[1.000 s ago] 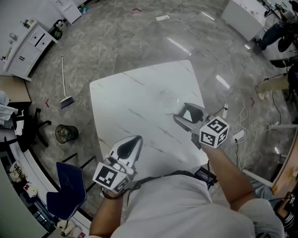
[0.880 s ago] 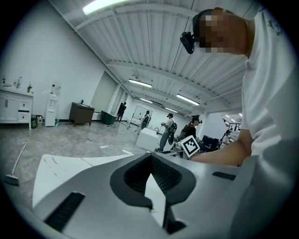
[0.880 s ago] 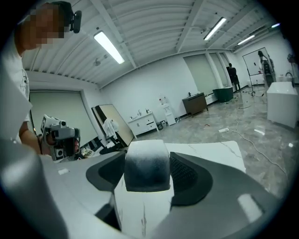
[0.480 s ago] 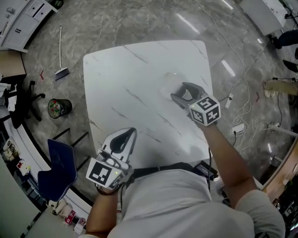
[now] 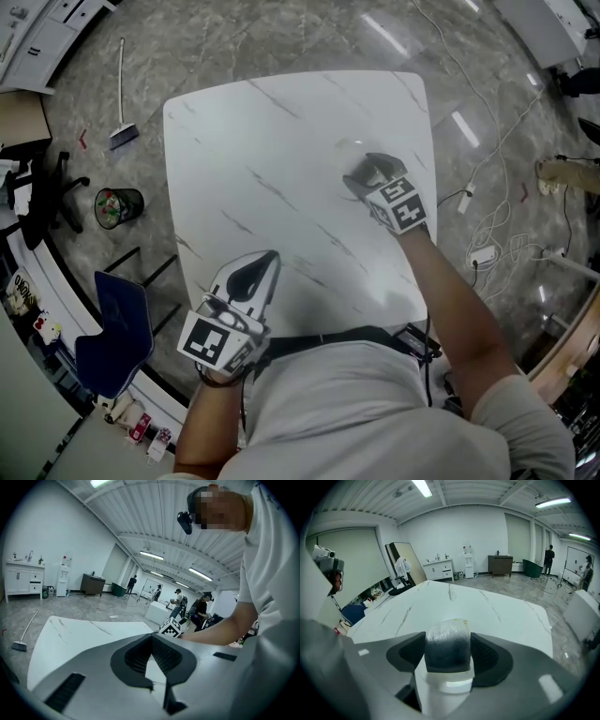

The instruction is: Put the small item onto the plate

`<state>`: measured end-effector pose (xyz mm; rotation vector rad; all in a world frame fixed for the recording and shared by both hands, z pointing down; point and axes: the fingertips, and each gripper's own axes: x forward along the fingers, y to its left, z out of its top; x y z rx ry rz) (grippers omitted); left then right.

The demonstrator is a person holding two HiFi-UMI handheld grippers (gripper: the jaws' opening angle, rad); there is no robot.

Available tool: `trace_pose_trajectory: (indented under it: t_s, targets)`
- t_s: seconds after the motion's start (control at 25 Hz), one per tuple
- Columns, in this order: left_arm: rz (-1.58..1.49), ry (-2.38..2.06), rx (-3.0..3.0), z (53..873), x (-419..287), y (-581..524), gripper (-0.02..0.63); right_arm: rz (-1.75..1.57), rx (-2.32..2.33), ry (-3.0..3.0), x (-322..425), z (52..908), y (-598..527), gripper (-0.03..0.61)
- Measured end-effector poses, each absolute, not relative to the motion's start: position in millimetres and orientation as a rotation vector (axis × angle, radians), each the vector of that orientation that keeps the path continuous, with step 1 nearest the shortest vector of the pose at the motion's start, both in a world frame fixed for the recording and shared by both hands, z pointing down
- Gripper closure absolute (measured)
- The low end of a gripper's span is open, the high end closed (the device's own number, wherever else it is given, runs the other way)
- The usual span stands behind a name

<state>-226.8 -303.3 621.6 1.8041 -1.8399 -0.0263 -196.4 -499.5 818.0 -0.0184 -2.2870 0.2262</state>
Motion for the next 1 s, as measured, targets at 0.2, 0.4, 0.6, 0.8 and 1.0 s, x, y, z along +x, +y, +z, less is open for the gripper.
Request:
trace_pose_trajectory:
  t_s: [0.2,0.4,0.6,0.8,1.0]
  targets:
    - [-0.025,-1.838,1.806,628.5,-228.7,-315.3,0.607,0.189,-0.019,-2.240,-199.0,835.2,-499.8,0.291]
    - [-0.005,-1.823,1.798,637.1,-231.2,-328.3,0.607,0.145,-0.020,-2.203,-202.4,847.2,-501.5,0.291]
    - [-0.016,-1.804,1.800,643.5,-228.4,-336.5,0.607,0.107,-0.032,-2.176,-207.3,853.3,-498.8,0.291]
    - [-0.003,-1.788,1.799,647.8,-227.6,-341.5,0.607,0.087,-0.026,-2.180,-209.9,854.4,-499.4,0.288]
    - [-0.002,-1.784,1.811,643.3,-228.1,-342.7,0.607,0.077,-0.008,-2.234,-211.4,838.1,-500.3,0.290]
